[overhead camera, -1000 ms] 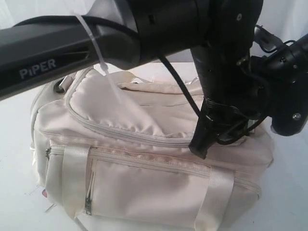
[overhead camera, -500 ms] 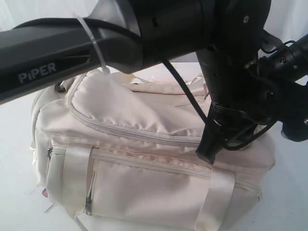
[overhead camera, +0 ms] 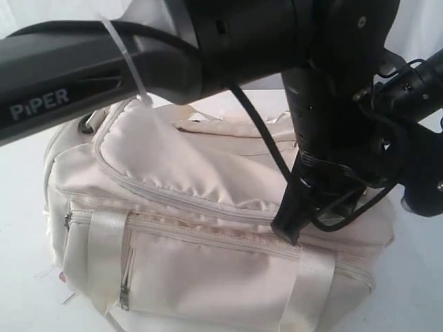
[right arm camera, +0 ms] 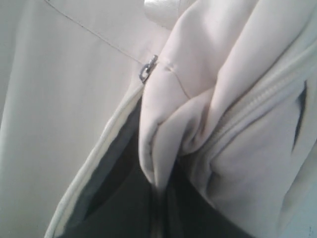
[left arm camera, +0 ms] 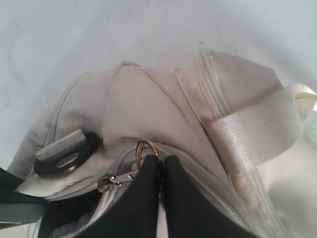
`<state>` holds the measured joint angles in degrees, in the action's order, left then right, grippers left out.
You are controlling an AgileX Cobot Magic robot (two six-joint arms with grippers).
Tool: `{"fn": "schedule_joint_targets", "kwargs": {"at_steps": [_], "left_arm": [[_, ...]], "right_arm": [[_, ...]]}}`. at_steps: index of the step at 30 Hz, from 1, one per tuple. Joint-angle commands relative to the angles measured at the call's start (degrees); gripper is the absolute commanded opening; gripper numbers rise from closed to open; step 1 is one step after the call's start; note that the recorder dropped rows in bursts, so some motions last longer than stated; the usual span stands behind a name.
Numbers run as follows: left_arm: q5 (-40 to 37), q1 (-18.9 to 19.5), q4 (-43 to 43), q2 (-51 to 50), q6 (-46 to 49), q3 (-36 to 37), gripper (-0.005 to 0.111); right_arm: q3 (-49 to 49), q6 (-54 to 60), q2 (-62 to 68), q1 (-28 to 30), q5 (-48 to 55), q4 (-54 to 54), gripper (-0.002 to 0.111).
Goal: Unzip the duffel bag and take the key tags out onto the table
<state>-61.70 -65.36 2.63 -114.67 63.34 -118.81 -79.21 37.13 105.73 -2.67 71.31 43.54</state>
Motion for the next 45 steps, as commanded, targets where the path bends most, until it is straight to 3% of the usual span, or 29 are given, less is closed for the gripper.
{"fn": "schedule_joint_targets", "kwargs": {"at_steps": [1,12,17,20,26,28,33,41,45], "left_arm": [[-5.64,-1.18,-4.99,1.27,-0.58,0.07,0.0],[4.32,-1.18,-5.65,1.37,-0.47,0.07,0.0],[5.12,-1.06,-5.16,0.65,-1.71,0.07,0.001],[5.12,-1.06,-5.16,-0.09,-3.36,0.07,0.012],[4.64,-1.06,-5.01,-1.45,-3.36,0.07,0.047],[4.64,-1.06,-4.73,-1.74,-3.36,0.07,0.052],[5.86,-1.06,-1.19,-2.11,-6.22,0.07,0.052],[16.99,-1.21,-0.47,-2.98,-9.59,0.07,0.052],[19.02,-1.21,0.99,-5.29,-13.27,0.07,0.052]], "right_arm": [[-0.08,-0.09,-0.49,-0.02,-1.35,0.36,0.0],[-0.08,-0.09,-0.49,-0.02,-1.35,0.36,0.0],[-0.08,-0.09,-0.49,-0.02,-1.35,0.36,0.0],[-0.08,-0.09,-0.49,-0.02,-1.35,0.36,0.0],[-0.08,-0.09,-0.49,-0.02,-1.35,0.36,0.0],[-0.08,-0.09,-0.49,-0.02,-1.35,0.36,0.0],[-0.08,-0.09,-0.49,-0.02,-1.35,0.36,0.0],[-0.08,-0.09,-0.49,-0.02,-1.35,0.36,0.0],[-0.08,-0.09,-0.49,-0.02,-1.35,0.79,0.0]]}}
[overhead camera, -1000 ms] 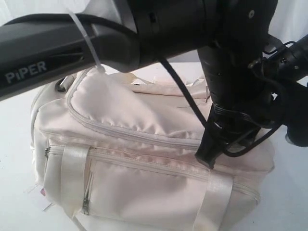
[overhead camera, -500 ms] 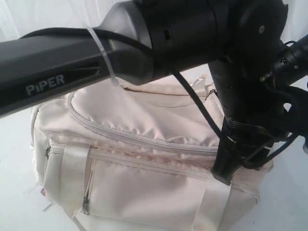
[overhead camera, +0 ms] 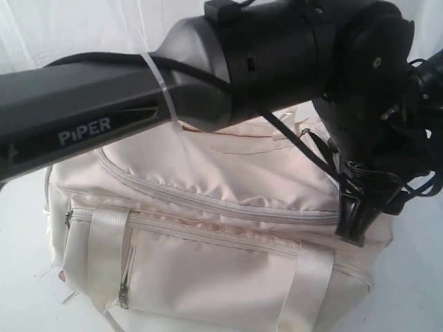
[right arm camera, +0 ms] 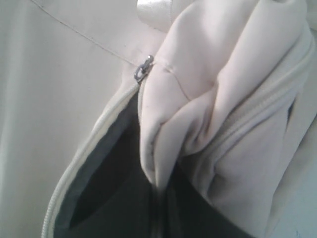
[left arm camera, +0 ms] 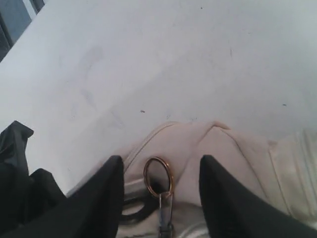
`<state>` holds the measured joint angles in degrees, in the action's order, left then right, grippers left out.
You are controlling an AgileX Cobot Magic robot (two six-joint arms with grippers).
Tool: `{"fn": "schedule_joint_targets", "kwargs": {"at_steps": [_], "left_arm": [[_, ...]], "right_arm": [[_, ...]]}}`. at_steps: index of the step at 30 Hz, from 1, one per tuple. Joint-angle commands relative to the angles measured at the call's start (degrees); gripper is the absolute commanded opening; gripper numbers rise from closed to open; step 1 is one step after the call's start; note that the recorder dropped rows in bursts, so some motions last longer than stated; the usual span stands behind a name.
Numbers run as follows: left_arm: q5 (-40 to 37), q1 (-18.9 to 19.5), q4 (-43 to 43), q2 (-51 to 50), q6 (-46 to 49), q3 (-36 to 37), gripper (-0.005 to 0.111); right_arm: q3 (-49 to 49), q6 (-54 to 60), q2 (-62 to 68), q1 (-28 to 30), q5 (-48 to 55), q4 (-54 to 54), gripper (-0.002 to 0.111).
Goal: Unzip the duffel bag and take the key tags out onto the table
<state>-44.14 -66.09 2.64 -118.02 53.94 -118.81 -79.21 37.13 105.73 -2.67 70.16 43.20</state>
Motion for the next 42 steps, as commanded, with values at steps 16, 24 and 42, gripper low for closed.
{"fn": "schedule_joint_targets", "kwargs": {"at_steps": [16,24,42], "left_arm": [[3.0,-0.49,13.13,-5.93,-14.36,0.07,0.052],[2.14,-0.49,12.88,-6.57,-14.36,0.07,0.024],[0.24,-3.39,13.33,-3.19,-14.79,0.07,0.0]], "right_arm": [[-0.08,-1.28,-0.49,-0.02,-0.2,2.28,0.0],[-0.08,-1.29,-0.49,-0.02,-0.2,2.28,0.0],[-0.08,-1.29,-0.49,-0.02,-0.77,2.05,0.0]]}}
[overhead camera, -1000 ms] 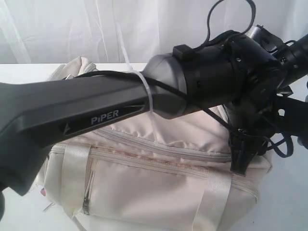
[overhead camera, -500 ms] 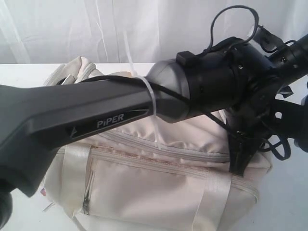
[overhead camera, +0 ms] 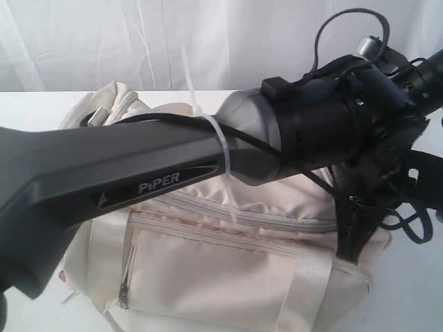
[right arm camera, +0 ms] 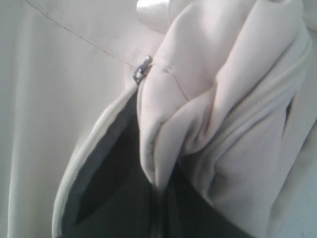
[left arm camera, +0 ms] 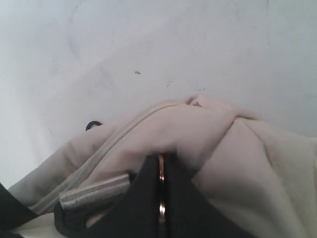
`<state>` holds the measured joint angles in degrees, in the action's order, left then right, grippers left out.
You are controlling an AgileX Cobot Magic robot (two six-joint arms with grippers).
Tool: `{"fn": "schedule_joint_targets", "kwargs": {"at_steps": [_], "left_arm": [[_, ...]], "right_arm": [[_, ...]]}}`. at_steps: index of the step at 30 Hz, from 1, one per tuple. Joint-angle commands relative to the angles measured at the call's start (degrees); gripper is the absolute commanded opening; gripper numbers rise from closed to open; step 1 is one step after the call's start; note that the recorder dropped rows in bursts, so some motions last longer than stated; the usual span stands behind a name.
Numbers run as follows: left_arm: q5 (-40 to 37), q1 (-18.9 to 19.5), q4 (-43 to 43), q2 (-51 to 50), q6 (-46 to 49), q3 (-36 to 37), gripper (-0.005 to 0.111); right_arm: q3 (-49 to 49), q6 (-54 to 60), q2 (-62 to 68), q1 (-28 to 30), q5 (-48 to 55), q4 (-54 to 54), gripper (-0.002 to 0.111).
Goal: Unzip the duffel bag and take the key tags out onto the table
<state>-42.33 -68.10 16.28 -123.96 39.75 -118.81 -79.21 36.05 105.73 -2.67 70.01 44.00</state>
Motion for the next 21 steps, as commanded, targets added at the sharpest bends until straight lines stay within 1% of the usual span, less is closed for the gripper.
{"fn": "schedule_joint_targets", "kwargs": {"at_steps": [1,8,13,21], "left_arm": [[-2.11,-1.71,-0.08,3.18,-0.59,0.07,0.0],[-10.53,-2.38,0.23,6.15,-0.76,0.07,0.0],[-13.75,-3.18,0.08,8.04,-2.45,0.07,0.0],[-21.49,-4.58,-4.03,9.75,-2.45,0.07,0.0]], "right_arm": [[-0.08,-0.21,-0.49,-0.02,-0.74,1.25,0.0],[-0.08,-0.31,-0.49,-0.02,-0.73,1.25,0.0],[-0.08,-0.29,-0.49,-0.02,-0.86,1.25,0.0],[-0.08,-0.29,-0.49,-0.02,-0.96,1.25,0.0]]}}
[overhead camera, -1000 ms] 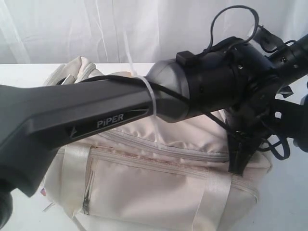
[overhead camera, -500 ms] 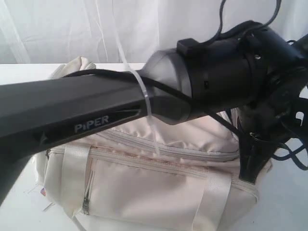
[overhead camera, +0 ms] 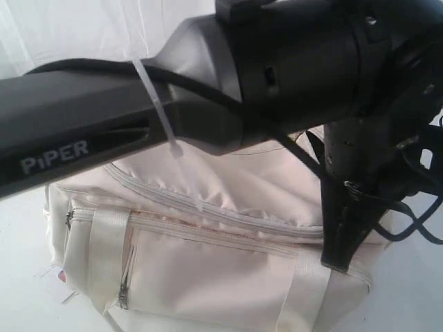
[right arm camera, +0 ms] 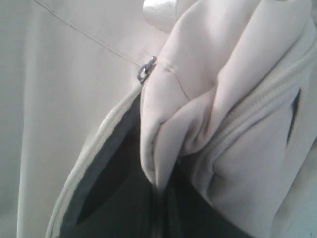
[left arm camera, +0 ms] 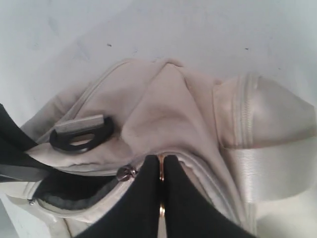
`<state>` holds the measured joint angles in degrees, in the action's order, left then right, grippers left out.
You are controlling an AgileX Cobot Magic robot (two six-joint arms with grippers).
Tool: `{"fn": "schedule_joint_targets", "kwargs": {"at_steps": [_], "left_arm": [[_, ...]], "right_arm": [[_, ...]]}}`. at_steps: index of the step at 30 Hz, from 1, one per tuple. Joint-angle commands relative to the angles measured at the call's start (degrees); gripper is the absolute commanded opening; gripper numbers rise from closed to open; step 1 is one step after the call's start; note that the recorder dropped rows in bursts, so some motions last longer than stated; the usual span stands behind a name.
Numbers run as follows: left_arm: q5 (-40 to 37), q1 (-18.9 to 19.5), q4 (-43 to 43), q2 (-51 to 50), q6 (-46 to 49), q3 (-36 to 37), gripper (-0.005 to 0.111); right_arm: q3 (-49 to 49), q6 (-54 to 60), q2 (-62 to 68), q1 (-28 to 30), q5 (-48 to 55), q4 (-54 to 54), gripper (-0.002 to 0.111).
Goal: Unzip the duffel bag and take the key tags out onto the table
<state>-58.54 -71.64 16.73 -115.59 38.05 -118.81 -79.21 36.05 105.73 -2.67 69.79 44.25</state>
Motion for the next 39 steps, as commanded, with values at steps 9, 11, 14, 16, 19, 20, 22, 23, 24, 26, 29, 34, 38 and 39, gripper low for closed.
{"fn": "schedule_joint_targets", "kwargs": {"at_steps": [9,11,14,16,19,20,22,23,24,26,29,34,38,39], "left_arm": [[-8.12,-1.03,-13.29,2.32,-0.74,0.07,0.0],[-11.15,-1.03,-13.71,2.32,-0.74,0.07,0.0],[-11.43,-1.03,-14.23,2.32,-0.85,0.07,0.0],[-11.43,-1.03,-14.33,2.32,-1.95,0.07,0.0],[-11.43,-1.03,-14.33,2.66,-2.73,0.07,0.0],[-11.43,-1.03,-14.33,2.66,-3.09,0.07,0.0],[-11.43,-1.03,-13.87,2.66,-3.63,0.07,0.0],[-11.43,-1.03,-12.97,2.66,-3.61,0.07,0.0],[-11.43,-0.84,-12.53,2.66,-3.61,0.07,0.0],[-11.43,0.73,-12.91,2.66,-4.83,1.59,0.0],[-11.43,2.69,-13.81,2.66,-5.37,5.8,0.0],[-11.43,2.99,-13.75,2.66,-6.16,8.37,0.0],[-11.43,2.99,-13.75,3.0,-6.99,9.07,0.0],[-11.43,2.99,-13.75,3.0,-6.99,9.07,0.0]], "right_arm": [[-0.08,-0.97,-0.49,-0.02,-0.73,1.01,0.0],[-0.08,-0.97,-0.49,-0.02,-0.73,1.01,0.0],[-0.08,-0.97,-0.49,-0.02,-0.73,1.01,0.0],[-0.08,-0.97,-0.49,-0.02,-0.73,1.01,0.0],[-0.08,-0.97,-0.49,-0.02,-0.62,1.01,0.0],[-0.08,-0.97,-0.49,-0.02,-0.62,1.01,0.0],[-0.08,-0.97,-0.49,-0.02,-0.62,1.01,0.0],[-0.08,-0.97,-0.49,-0.02,-0.49,1.01,0.0],[-0.08,-0.97,-0.49,-0.02,-0.49,1.01,0.0],[-0.08,-0.97,-0.49,-0.02,-0.26,0.98,0.0],[-0.08,-0.97,-0.49,-0.02,-0.15,0.98,0.0],[-0.08,-0.97,-0.49,-0.02,-0.26,0.98,0.0],[-0.08,-0.97,-0.49,-0.02,-0.37,0.72,0.0],[-0.08,-0.97,-0.49,-0.02,-0.37,0.72,0.0]]}}
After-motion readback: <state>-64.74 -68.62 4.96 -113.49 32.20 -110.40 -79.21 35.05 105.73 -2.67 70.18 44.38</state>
